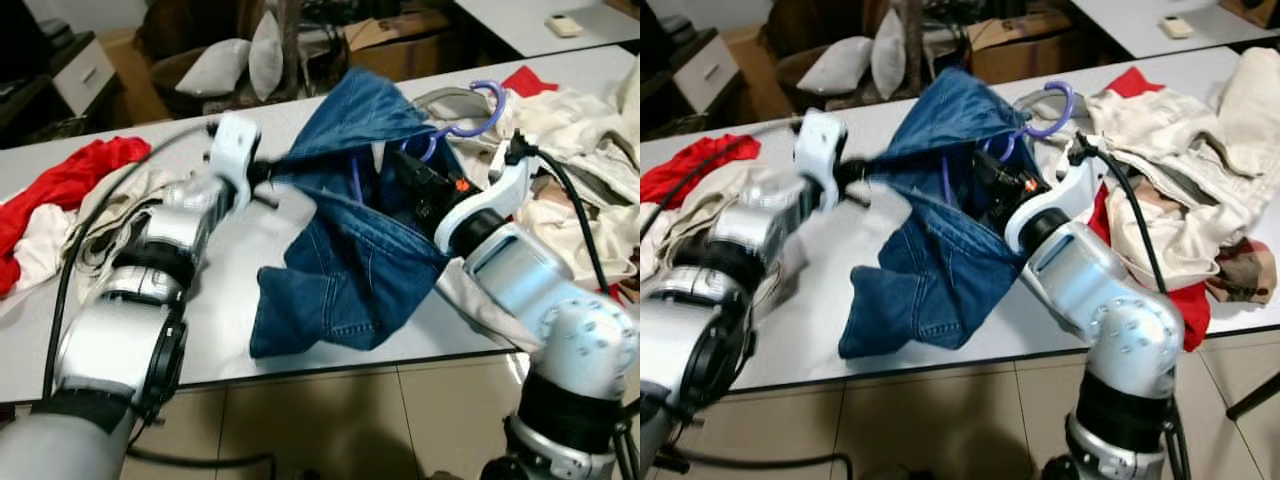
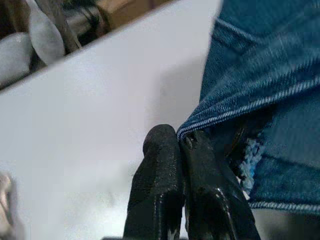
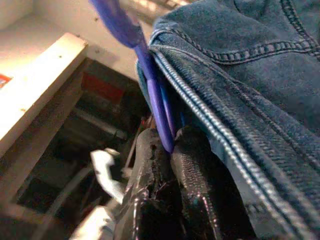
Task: Hang hanger
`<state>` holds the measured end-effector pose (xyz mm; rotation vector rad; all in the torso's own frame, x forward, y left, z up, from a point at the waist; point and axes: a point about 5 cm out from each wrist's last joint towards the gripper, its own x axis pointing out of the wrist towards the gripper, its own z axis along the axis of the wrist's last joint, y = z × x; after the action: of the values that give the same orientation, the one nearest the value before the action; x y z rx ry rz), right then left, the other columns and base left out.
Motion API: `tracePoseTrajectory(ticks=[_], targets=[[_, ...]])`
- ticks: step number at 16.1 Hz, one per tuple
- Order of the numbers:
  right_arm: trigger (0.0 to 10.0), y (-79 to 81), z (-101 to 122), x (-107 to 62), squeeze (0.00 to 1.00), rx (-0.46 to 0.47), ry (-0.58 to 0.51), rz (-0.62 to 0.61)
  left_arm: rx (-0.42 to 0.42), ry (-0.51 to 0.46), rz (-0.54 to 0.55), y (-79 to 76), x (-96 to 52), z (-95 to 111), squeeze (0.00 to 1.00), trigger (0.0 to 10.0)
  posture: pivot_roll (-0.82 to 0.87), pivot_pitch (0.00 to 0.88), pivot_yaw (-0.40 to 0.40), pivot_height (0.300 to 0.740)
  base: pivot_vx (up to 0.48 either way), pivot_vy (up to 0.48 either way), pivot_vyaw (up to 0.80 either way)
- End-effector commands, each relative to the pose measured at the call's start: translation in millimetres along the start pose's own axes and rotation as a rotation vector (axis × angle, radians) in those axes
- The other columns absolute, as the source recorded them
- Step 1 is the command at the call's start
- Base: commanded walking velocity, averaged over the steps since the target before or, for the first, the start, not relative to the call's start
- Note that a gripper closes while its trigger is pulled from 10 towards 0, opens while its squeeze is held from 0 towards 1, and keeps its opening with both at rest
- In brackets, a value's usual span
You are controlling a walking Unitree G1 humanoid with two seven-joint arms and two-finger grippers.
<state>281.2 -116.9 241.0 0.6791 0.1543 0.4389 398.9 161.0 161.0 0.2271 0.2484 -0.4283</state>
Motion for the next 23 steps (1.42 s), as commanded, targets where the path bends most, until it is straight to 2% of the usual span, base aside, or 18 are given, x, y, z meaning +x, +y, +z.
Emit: tracePoseTrajectory(ticks=[1,3,4,5,6,7,8,9,10,13,16,18,20,21,22,23], targets=[[10.0,15.8,29.9,-11.7,0.00,0.071,-0.154,0.080,-0.021,0.190,0.038,7.3,-13.6,-52.9,0.00,0.0,-0.12,0.000,0.137,0.740,0.000,0.000,0.00],[10.0,17.5,31.1,-11.6,0.00,0.150,-0.154,0.087,-0.026,0.233,-0.030,-6.4,-13.2,-68.2,0.00,0.0,-0.12,0.000,0.128,0.740,0.000,0.000,0.00],[10.0,17.3,35.1,-11.4,0.00,0.175,-0.156,0.081,-0.028,0.267,-0.122,-21.1,-13.7,-81.6,0.00,0.0,-0.12,0.000,0.127,0.740,0.000,0.000,0.00],[10.0,18.1,39.4,-10.6,0.00,0.161,-0.156,0.078,-0.025,0.272,-0.220,-37.0,-14.8,-92.7,0.00,0.0,-0.13,0.000,0.125,0.740,0.000,0.000,0.00],[10.0,18.3,42.7,-10.5,0.00,0.099,-0.144,0.077,-0.029,0.217,-0.295,-50.8,-14.6,-95.4,0.00,0.0,-0.13,0.000,0.124,0.740,0.000,0.000,0.00],[10.0,17.3,43.4,-10.6,0.00,0.056,-0.135,0.069,-0.049,0.193,-0.319,-55.1,-14.3,-94.7,0.00,0.0,-0.13,0.000,0.123,0.740,0.000,0.000,0.00],[10.0,16.1,44.9,-11.5,0.00,0.005,-0.119,0.051,-0.082,0.160,-0.357,-61.5,-14.3,-93.4,0.00,2.5,-0.14,0.000,0.119,0.740,0.000,0.000,0.00],[10.0,14.5,44.5,-12.0,0.00,-0.058,-0.101,0.034,-0.136,0.104,-0.382,-67.8,-14.5,-90.0,0.00,10.0,-0.14,0.000,0.115,0.740,0.000,0.000,0.00],[10.0,13.8,43.9,-12.2,0.00,-0.058,-0.092,0.027,-0.170,0.064,-0.394,-69.4,-15.9,-87.6,1.00,10.0,-0.14,0.000,0.112,0.740,0.000,0.000,0.00],[10.0,9.8,44.9,-11.4,0.00,-0.088,-0.078,0.008,-0.189,-0.005,-0.428,-63.4,-27.7,-83.9,1.00,10.0,-0.13,0.000,0.105,0.740,0.000,0.000,0.00],[10.0,8.3,51.1,-7.4,0.00,-0.108,-0.088,0.023,-0.225,-0.088,-0.411,-46.5,-57.3,-82.0,1.00,10.0,-0.12,0.000,0.093,0.740,0.000,0.000,0.00],[10.0,12.8,56.0,-5.1,0.00,-0.112,-0.094,0.060,-0.233,-0.148,-0.396,-37.6,-79.9,-73.9,1.00,10.0,-0.11,0.000,0.082,0.740,0.000,0.000,0.30],[10.0,20.4,57.4,-5.8,0.00,-0.140,-0.077,0.116,-0.252,-0.198,-0.362,-32.2,-96.5,-62.9,1.00,10.0,-0.10,0.000,0.068,0.740,0.000,0.000,0.80],[10.0,26.0,57.6,-7.3,0.00,-0.148,-0.066,0.155,-0.259,-0.166,-0.355,-35.3,-106.5,-61.2,0.76,10.0,-0.08,0.000,0.058,0.740,0.000,0.000,0.80],[10.0,26.5,57.8,-7.6,0.00,-0.149,-0.065,0.160,-0.261,-0.159,-0.356,-36.2,-107.4,-61.2,0.76,10.0,-0.08,0.000,0.058,0.740,0.000,0.000,0.80],[10.0,30.6,56.9,-10.5,0.00,-0.163,-0.049,0.195,-0.201,-0.098,-0.380,-49.5,-117.9,-63.9,0.10,10.0,-0.07,0.000,0.049,0.740,0.000,0.000,0.80]])
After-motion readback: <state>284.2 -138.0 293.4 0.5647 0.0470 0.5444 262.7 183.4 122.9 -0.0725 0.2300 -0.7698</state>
